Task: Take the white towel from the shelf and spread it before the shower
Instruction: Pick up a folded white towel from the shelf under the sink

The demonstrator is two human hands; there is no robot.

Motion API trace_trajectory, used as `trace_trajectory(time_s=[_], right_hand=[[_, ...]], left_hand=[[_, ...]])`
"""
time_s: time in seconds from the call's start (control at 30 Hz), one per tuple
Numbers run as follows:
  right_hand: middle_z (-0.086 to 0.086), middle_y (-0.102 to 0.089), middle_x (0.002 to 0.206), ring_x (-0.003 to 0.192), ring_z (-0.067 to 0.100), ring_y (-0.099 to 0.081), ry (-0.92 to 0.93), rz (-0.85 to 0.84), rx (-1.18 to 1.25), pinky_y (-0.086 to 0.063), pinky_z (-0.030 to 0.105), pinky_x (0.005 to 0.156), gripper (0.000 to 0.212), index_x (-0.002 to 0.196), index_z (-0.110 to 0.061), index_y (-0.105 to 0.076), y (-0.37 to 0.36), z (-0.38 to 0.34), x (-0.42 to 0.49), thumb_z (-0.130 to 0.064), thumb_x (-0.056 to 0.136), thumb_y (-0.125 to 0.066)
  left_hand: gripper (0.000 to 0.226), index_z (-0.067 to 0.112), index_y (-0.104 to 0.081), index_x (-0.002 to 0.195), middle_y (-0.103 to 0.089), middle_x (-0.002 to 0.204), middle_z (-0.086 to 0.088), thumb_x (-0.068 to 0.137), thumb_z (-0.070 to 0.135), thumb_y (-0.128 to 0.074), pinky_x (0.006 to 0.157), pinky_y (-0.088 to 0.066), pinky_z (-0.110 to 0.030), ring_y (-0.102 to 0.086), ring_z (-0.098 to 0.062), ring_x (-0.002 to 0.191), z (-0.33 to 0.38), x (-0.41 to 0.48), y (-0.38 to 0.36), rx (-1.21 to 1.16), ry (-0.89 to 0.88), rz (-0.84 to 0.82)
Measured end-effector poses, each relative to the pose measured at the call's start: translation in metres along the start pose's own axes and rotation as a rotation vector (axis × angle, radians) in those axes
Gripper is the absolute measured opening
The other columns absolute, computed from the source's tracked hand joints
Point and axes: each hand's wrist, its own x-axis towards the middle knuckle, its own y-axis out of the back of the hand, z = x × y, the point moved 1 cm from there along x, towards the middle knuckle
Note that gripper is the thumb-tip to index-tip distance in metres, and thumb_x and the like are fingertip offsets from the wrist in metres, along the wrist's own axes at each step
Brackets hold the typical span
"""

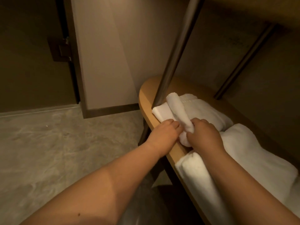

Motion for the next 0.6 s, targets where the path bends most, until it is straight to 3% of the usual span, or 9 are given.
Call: trace_trajectory(time_s=[0.2,0.4,0.5,0.6], right_hand=[[0.006,-0.054,0.093,0.079,0.022,-0.049,0.103,-0.060,-0.105,-0.033,0.028,0.059,0.032,0.115,-0.015,-0.056,0.007,-0.013,-0.011,-0.028,0.086,-0.058],[-0.002,-0.038,0.077,0.072,0.017,-0.042,0.219,-0.123,-0.236,-0.027,0.026,0.051,0.024,0.111,-0.017,-0.049,0.004,-0.041,-0.045,-0.025,0.089,-0.057],[0.005,-0.049,0.101,0.080,0.018,-0.039,0.262,-0.145,-0.267,-0.034,0.027,0.064,0.038,0.121,-0.016,-0.042,-0.003,-0.052,-0.066,-0.026,0.090,-0.060],[0.008,-0.049,0.121,0.092,0.018,-0.044,0.264,-0.197,-0.267,-0.041,0.027,0.072,0.055,0.130,-0.016,-0.036,-0.006,-0.058,-0.074,-0.025,0.085,-0.067]], left_hand=[[0.022,0.014,-0.061,0.110,-0.059,0.112,-0.005,0.091,0.023,-0.055,0.075,-0.044,-0.033,-0.052,-0.023,0.100,-0.006,-0.021,0.014,0.001,-0.040,0.036],[0.016,0.016,-0.063,0.099,-0.064,0.100,-0.004,0.089,0.028,-0.058,0.073,-0.051,-0.037,-0.058,-0.022,0.088,-0.017,-0.075,0.029,-0.042,-0.152,0.148],[0.021,0.017,-0.061,0.100,-0.063,0.100,-0.002,0.092,0.033,-0.049,0.073,-0.049,-0.032,-0.057,-0.018,0.087,-0.022,-0.094,0.033,-0.057,-0.124,0.189],[0.016,0.016,-0.061,0.099,-0.064,0.100,-0.004,0.089,0.028,-0.060,0.073,-0.050,-0.033,-0.057,-0.020,0.087,-0.023,-0.096,0.038,-0.071,-0.102,0.189]])
